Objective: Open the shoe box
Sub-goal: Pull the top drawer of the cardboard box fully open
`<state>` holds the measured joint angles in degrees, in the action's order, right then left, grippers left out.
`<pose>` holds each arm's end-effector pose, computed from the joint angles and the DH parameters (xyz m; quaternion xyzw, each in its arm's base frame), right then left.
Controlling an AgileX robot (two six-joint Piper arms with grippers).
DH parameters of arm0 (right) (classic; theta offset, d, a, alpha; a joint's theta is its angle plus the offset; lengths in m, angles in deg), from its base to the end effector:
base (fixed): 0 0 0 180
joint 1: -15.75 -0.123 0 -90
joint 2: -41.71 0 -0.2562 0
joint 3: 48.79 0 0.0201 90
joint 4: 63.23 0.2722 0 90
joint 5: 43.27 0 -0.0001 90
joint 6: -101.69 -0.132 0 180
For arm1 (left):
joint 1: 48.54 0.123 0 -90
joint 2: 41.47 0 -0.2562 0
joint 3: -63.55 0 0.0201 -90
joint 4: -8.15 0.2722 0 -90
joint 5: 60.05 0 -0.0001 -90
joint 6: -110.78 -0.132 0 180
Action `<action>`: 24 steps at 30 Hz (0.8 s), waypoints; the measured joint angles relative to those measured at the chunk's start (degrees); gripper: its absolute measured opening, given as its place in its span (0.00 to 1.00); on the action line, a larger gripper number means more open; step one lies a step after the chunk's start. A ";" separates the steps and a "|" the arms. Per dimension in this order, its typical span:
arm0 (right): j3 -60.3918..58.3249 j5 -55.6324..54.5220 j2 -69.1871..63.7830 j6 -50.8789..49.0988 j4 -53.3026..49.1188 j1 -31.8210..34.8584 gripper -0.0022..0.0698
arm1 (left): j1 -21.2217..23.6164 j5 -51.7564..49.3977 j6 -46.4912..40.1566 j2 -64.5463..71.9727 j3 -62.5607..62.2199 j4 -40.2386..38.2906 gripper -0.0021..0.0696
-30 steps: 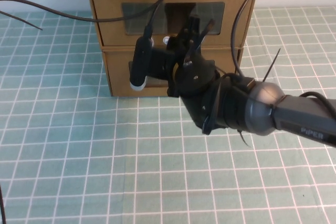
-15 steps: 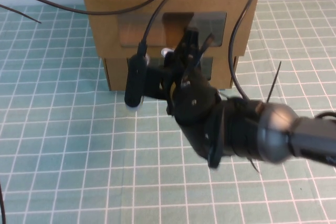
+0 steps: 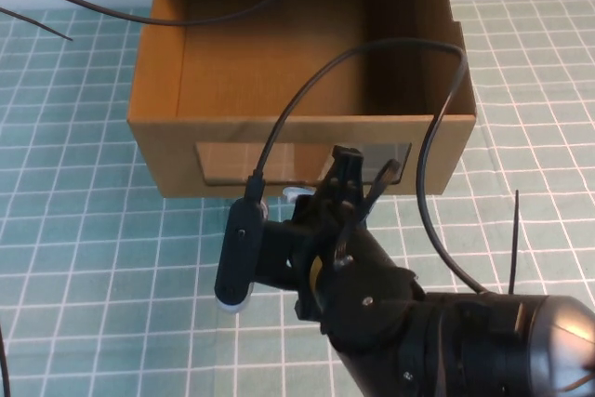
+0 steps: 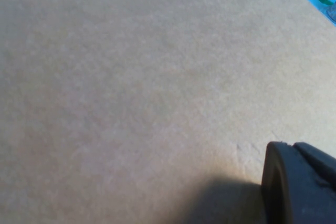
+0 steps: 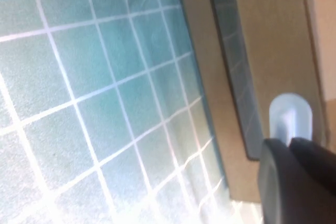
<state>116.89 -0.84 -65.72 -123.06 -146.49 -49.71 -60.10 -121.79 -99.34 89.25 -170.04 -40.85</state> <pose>0.2450 0.3235 0.1812 -0.5502 0.6521 -0.2082 0.4783 0.4780 -0.1874 0.3369 0.2512 0.8160 -0.3540 0.3817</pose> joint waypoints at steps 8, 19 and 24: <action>3.83 2.79 0.10 -0.18 6.35 0.00 0.27 | 0.00 0.11 0.30 0.00 0.00 -0.45 0.02; 11.42 2.64 4.51 28.39 48.73 -0.09 0.43 | 0.00 -0.24 8.07 -3.41 -0.49 5.21 0.02; 14.25 2.88 11.16 40.59 66.11 -0.09 0.43 | 0.00 -1.79 11.12 -8.71 -0.49 10.07 0.02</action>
<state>131.15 2.04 -54.57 -82.47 -80.38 -49.80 -60.10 -123.59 -88.22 80.54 -170.53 -30.79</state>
